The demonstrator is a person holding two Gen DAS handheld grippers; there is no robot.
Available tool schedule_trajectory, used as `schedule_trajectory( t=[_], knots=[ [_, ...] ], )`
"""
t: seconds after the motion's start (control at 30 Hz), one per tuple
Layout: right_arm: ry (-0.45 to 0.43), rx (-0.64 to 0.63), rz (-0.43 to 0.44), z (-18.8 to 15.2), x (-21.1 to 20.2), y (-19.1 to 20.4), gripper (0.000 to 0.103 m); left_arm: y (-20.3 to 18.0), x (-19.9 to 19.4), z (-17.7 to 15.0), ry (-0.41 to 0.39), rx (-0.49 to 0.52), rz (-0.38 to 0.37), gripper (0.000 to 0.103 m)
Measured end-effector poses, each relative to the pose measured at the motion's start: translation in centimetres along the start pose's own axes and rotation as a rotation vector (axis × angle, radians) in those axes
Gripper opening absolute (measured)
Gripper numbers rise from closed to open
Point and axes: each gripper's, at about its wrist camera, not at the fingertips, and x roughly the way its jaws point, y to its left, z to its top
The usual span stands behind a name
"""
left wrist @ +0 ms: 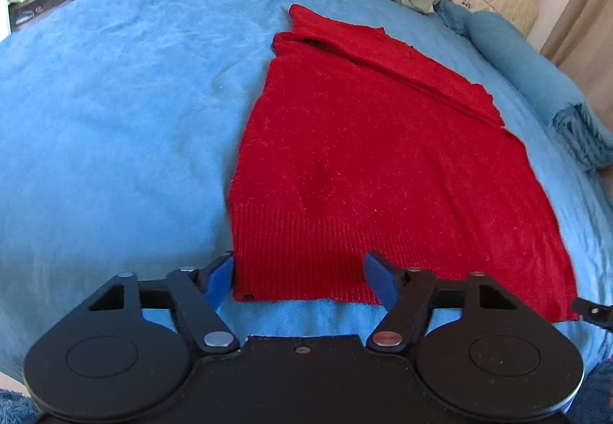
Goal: Fold small clothes
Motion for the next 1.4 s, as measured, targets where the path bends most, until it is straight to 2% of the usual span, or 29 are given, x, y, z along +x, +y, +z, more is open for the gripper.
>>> schedule_trajectory(
  t=[0.07,0.33,0.47,0.53,0.6,0.63,0.67,0.7,0.8,0.9,1.13,1.4],
  knots=[
    [0.011,-0.003,0.004,0.2,0.2,0.3,0.094,0.4,-0.3,0.1,0.007,-0.004,-0.01,0.062],
    [0.02,0.007,0.048,0.8,1.0,1.2,0.082,2.3,-0.2,0.9,0.026,-0.063,-0.027,0.058],
    [0.029,0.035,0.066,1.0,1.4,0.9,0.076,2.9,0.1,0.9,0.053,-0.071,-0.046,0.052],
    [0.036,0.036,0.068,1.0,1.7,0.6,0.075,2.9,0.1,1.0,0.067,-0.052,-0.04,0.044],
    [0.045,0.033,0.068,0.9,1.8,0.6,0.072,2.7,0.2,1.1,0.082,-0.038,-0.032,0.023],
    [0.043,0.027,0.065,0.9,1.8,0.7,0.07,2.6,0.1,1.0,0.09,-0.033,-0.028,0.018],
    [0.044,0.021,0.063,0.9,1.7,0.8,0.065,2.5,0.1,1.0,0.096,-0.03,-0.027,0.01],
    [0.044,0.015,0.062,0.9,1.8,0.9,0.057,2.4,0.0,1.0,0.1,-0.023,-0.026,0.008],
    [0.053,-0.002,0.055,0.9,1.9,1.0,0.036,1.7,-0.2,1.0,0.096,0.001,0.0,0.006],
    [0.052,-0.018,0.051,0.9,1.8,1.2,0.024,1.5,-0.7,1.2,0.082,-0.006,0.008,0.006],
    [-0.005,0.022,0.098,2.1,-0.4,0.5,0.022,1.2,-4.2,2.7,-0.006,-0.022,-0.034,0.005],
    [-0.129,0.015,0.182,6.7,-4.6,0.9,0.021,-0.6,-7.6,7.1,-0.146,-0.036,-0.074,0.005]
  ],
)
